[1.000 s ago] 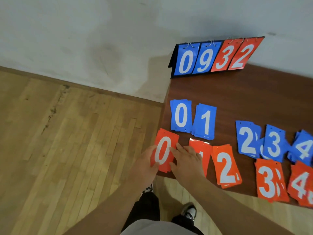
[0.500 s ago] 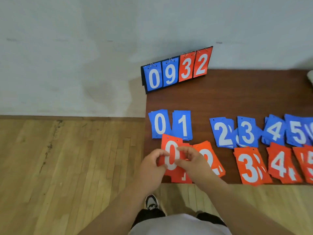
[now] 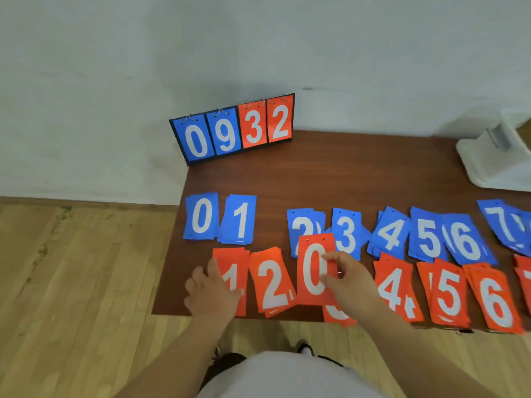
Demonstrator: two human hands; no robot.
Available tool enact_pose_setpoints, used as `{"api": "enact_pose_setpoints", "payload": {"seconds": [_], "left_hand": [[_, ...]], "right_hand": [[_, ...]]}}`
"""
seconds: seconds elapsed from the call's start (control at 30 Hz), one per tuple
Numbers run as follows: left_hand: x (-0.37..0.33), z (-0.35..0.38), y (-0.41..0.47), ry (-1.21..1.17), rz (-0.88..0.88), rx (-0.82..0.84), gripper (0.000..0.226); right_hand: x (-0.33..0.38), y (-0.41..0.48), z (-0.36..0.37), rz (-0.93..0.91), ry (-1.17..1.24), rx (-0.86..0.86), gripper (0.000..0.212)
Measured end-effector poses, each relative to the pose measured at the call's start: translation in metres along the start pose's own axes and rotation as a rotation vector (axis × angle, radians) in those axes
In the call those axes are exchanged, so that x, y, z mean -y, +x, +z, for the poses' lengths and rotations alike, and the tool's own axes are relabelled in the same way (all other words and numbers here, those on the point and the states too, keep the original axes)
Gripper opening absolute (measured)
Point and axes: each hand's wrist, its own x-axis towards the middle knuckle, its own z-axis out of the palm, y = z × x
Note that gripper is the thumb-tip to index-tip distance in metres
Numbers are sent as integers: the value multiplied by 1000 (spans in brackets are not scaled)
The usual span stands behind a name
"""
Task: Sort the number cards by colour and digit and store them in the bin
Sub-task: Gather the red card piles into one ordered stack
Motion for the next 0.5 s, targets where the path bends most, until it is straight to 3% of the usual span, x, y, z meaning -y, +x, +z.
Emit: {"api": "enact_pose_setpoints", "payload": {"seconds": [0.3,0.5], "left_hand": [[-2,14,-17,-351,-138,-43,99],[-5,7,-16,-311,-109,10,90]], "right_hand": [[-5,13,-19,9,-20,135,37],[2,5,-7,17,-12,138,38]]}}
